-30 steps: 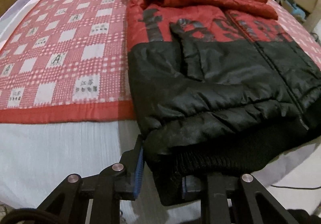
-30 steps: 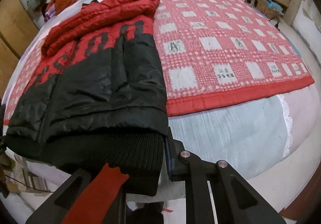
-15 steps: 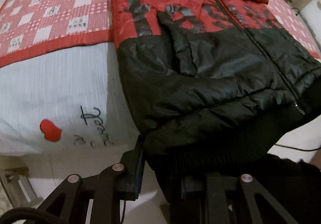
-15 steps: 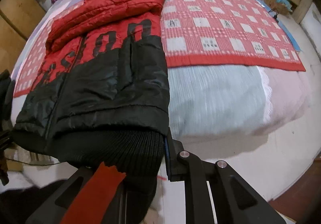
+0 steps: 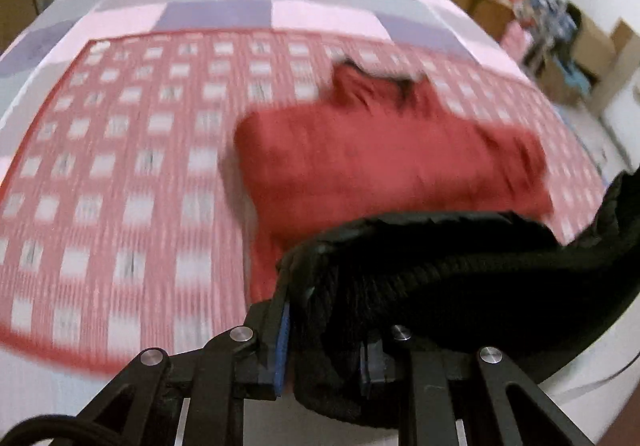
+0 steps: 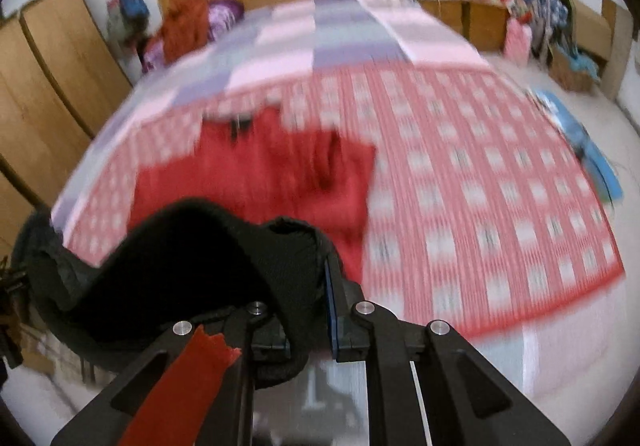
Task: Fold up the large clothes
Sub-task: 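Lift the black and red jacket with both tools and carry it onto the bed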
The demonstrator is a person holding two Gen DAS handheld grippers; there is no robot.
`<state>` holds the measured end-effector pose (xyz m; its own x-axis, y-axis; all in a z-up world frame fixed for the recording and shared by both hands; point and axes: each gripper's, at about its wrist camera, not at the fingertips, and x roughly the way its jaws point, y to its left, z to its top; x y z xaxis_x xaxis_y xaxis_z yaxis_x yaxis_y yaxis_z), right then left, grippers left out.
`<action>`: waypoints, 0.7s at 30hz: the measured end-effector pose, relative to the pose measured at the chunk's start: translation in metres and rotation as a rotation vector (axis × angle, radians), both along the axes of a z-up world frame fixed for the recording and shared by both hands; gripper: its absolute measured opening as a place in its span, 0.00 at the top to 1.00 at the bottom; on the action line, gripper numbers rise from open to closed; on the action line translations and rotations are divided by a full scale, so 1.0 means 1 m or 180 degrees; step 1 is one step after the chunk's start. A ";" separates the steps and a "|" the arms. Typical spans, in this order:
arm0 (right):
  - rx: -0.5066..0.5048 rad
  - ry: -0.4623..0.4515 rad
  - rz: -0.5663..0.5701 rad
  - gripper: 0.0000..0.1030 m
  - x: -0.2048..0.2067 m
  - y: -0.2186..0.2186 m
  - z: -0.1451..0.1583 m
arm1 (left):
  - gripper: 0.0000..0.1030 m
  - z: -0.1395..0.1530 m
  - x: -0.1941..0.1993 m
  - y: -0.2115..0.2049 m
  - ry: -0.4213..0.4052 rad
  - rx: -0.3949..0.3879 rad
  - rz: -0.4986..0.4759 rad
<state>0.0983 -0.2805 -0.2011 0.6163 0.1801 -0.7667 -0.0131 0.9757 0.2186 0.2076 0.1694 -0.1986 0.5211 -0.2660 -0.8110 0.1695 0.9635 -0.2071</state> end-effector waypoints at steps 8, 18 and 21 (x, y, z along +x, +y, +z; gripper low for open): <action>-0.0124 -0.0245 0.0010 0.93 0.200 0.012 -0.006 | 0.77 -0.041 0.179 -0.012 0.0236 0.0026 0.0300; -0.0403 0.0549 0.0066 0.88 0.337 0.025 -0.107 | 0.64 -0.117 0.254 -0.038 0.0558 0.0369 0.0885; -0.0465 0.0541 0.0304 0.80 0.348 0.024 -0.112 | 0.62 -0.111 0.264 -0.038 0.0547 0.0399 0.0879</action>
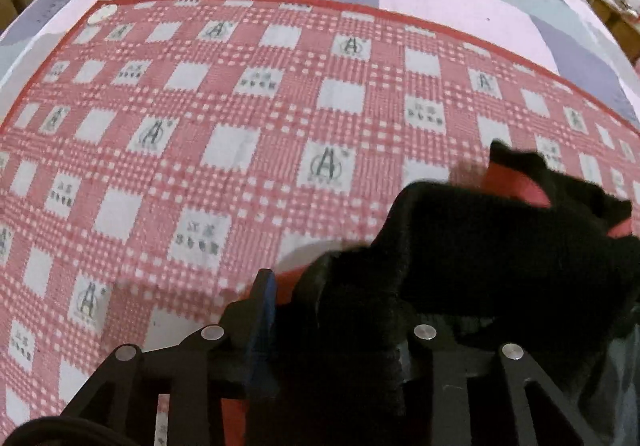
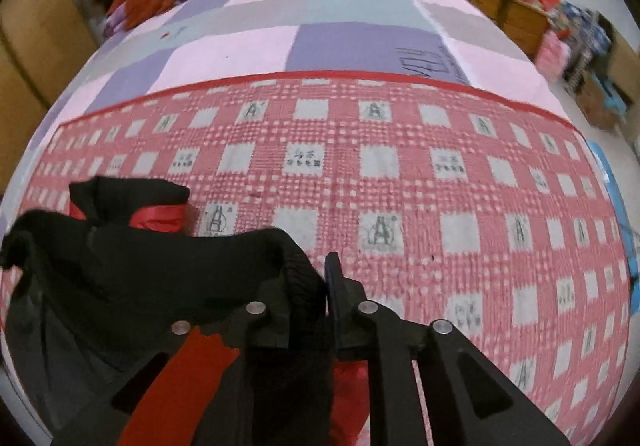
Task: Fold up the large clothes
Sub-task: 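Lift the black and red jacket with both tools and carry it onto the bed, then lower the jacket flat onto the blanket and open both tools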
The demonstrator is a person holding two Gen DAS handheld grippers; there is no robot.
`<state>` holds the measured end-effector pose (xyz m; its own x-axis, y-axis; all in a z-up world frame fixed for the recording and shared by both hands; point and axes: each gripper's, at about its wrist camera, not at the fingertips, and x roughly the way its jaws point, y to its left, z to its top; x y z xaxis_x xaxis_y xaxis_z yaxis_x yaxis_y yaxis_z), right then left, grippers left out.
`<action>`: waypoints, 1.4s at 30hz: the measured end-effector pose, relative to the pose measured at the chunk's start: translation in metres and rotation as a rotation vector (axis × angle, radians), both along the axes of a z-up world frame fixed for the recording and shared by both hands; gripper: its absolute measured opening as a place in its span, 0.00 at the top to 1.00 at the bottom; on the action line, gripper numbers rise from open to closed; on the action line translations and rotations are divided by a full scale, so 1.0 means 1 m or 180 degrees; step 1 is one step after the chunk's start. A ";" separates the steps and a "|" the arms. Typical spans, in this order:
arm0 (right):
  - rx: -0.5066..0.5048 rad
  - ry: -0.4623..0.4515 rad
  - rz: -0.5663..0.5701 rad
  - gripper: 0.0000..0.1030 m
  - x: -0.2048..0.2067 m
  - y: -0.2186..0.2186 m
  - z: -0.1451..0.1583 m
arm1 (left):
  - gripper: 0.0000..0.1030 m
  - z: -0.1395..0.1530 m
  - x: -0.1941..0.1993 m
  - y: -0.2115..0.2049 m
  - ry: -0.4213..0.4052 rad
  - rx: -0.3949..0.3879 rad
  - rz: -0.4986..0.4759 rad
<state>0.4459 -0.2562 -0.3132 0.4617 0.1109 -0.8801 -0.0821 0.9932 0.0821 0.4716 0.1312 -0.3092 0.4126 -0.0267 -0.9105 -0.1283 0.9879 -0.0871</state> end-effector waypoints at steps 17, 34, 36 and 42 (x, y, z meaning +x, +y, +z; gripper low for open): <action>0.0073 -0.0532 0.0344 0.25 -0.154 0.035 0.081 | 0.28 0.082 -0.106 -0.045 -0.0793 -0.0049 -0.0949; -0.0435 0.0000 0.0106 0.08 0.004 0.085 -0.027 | 0.23 -0.028 -0.009 -0.031 -0.0357 0.0253 -0.0440; -0.0368 0.0030 0.0030 0.08 0.013 0.077 -0.027 | 0.23 -0.024 -0.010 -0.031 -0.0360 0.0274 -0.0445; -0.0275 -0.0519 -0.0147 0.08 -0.016 0.051 0.016 | 0.24 0.012 -0.018 -0.051 -0.0910 0.0410 -0.0763</action>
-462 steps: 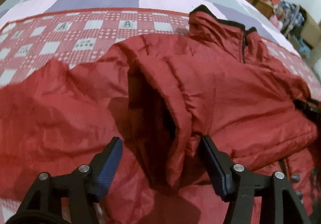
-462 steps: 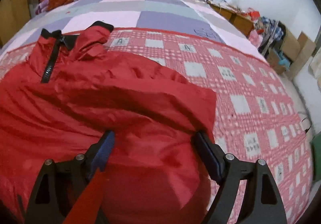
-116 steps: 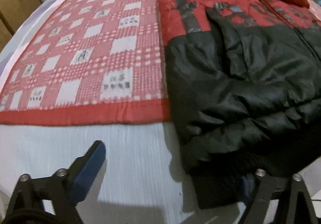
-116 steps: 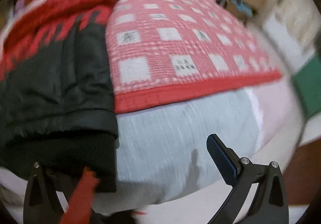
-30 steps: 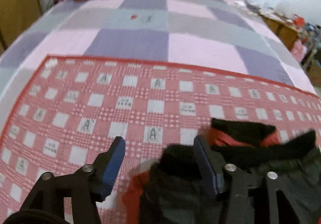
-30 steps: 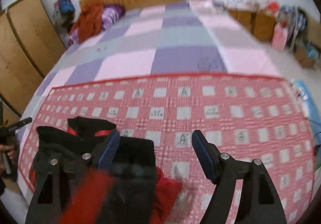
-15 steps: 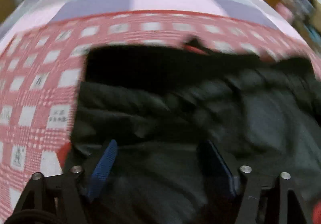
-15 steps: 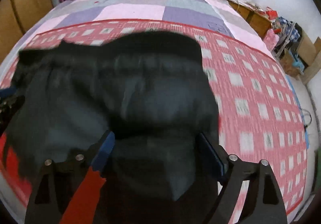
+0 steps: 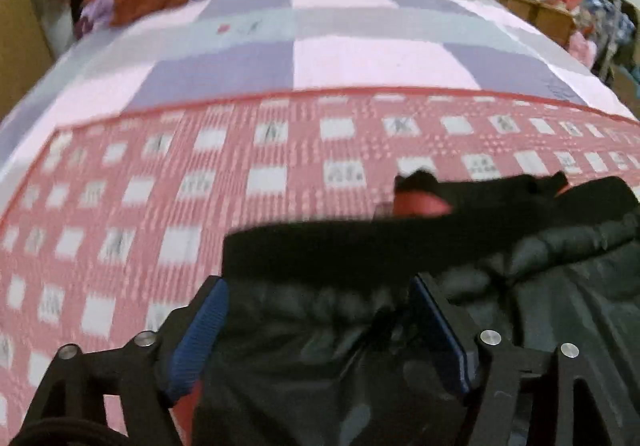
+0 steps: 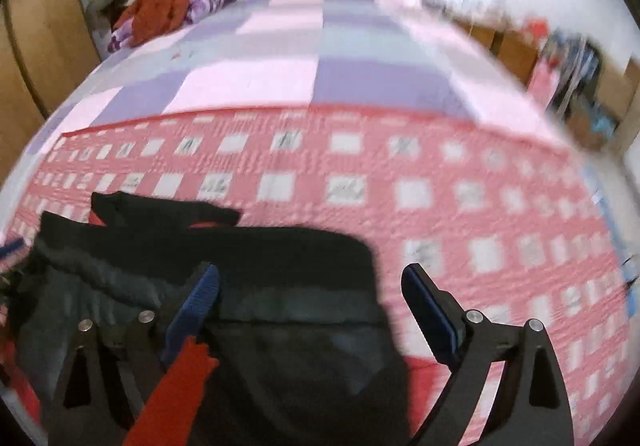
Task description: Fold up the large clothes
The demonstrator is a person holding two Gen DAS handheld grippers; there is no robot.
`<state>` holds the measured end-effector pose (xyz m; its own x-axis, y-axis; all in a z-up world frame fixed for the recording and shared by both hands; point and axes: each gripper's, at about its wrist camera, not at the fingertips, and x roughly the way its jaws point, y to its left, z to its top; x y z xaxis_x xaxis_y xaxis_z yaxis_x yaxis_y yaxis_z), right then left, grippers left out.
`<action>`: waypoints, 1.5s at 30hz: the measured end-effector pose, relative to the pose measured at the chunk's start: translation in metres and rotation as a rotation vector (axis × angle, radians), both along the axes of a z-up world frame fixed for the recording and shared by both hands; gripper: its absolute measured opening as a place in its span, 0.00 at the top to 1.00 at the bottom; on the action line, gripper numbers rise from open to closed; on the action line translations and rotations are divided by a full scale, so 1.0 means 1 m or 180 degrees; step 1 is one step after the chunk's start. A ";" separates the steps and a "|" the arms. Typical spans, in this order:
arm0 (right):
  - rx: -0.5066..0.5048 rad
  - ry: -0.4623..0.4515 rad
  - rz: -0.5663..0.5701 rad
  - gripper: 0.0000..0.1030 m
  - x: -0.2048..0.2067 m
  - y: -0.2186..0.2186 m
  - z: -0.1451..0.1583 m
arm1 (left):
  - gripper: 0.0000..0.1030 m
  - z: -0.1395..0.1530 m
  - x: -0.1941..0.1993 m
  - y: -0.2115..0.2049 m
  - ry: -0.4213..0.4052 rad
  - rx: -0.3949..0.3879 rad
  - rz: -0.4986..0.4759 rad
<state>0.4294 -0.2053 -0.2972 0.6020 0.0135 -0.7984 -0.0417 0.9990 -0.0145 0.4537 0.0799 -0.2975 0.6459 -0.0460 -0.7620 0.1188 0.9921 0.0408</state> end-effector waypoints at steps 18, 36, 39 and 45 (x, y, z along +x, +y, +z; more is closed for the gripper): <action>0.0751 -0.0193 -0.0595 0.08 -0.052 -0.083 0.007 | 0.14 0.003 -0.013 0.046 0.0144 -0.0152 0.0540; 0.0584 0.0272 -0.0411 0.03 -0.189 -0.100 -0.061 | 0.00 -0.033 -0.114 0.076 0.0274 -0.0227 0.0527; 0.0281 0.0172 -0.0306 0.03 -0.195 -0.095 -0.044 | 0.02 -0.025 -0.125 0.082 0.0217 -0.0105 0.0574; 0.0018 -0.0109 -0.0354 0.03 -0.225 -0.068 -0.006 | 0.06 0.001 -0.174 0.058 0.0002 -0.0050 0.0365</action>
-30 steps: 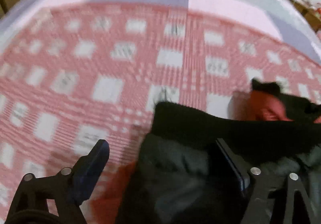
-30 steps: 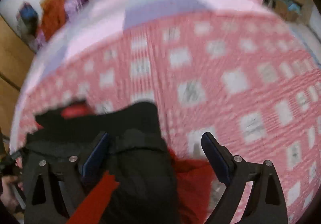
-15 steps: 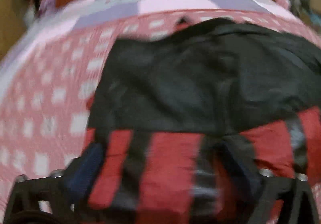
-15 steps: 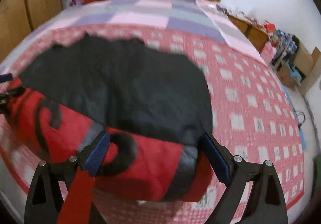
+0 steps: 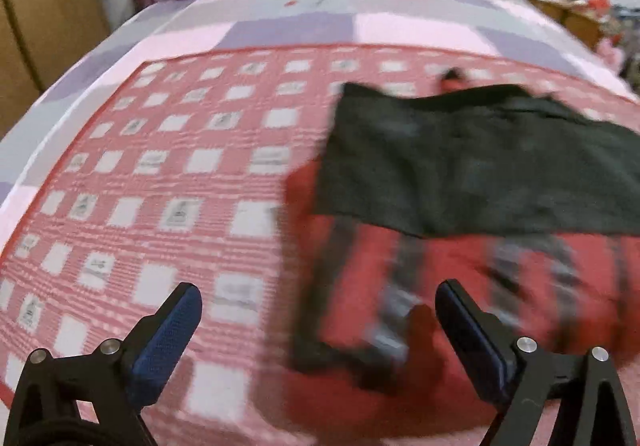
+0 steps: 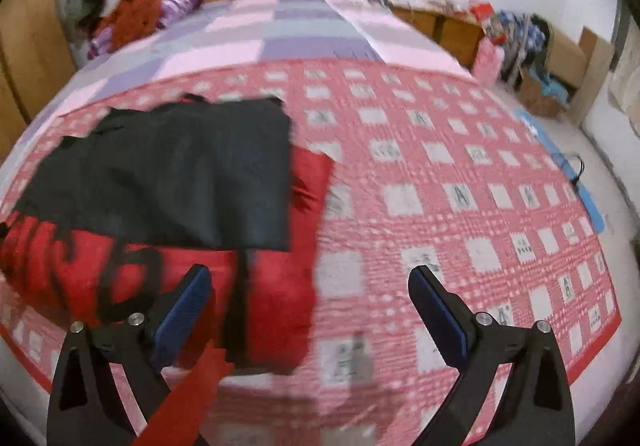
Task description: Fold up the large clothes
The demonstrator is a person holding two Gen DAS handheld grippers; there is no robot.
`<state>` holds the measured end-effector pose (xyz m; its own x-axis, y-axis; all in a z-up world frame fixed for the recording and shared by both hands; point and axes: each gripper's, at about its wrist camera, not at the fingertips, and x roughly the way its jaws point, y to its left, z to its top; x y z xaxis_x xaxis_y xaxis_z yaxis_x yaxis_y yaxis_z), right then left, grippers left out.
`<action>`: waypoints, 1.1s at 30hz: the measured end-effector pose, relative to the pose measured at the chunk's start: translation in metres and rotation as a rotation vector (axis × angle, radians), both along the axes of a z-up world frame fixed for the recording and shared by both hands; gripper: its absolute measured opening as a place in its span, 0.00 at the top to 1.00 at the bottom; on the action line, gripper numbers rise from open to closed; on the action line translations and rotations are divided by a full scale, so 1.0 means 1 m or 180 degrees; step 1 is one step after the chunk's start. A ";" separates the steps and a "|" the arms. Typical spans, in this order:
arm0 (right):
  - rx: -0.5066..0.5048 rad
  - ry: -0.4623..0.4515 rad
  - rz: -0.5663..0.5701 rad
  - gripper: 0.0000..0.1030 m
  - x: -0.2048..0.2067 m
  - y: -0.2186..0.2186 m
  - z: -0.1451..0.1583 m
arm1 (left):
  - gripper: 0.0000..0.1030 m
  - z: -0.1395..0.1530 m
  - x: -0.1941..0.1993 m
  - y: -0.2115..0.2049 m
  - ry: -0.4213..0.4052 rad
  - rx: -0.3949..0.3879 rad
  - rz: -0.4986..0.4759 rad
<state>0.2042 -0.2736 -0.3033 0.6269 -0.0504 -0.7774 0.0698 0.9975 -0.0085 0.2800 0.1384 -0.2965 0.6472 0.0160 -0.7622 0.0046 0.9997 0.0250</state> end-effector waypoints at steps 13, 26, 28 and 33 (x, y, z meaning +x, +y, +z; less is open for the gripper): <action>-0.0413 0.0345 0.0152 0.03 0.017 0.012 -0.043 | 0.00 -0.048 -0.018 0.038 0.0387 -0.0076 0.0343; -0.0129 0.0338 0.0117 0.01 -0.014 -0.034 -0.011 | 0.09 -0.016 -0.031 0.074 0.0322 -0.0712 0.0539; -0.0067 0.0302 0.0128 0.01 -0.010 -0.027 -0.004 | 0.09 -0.007 -0.015 0.060 0.0307 -0.0727 0.0360; 0.0011 0.0242 0.0248 0.01 0.008 -0.015 0.012 | 0.09 -0.004 0.027 0.031 0.0413 -0.0610 0.0007</action>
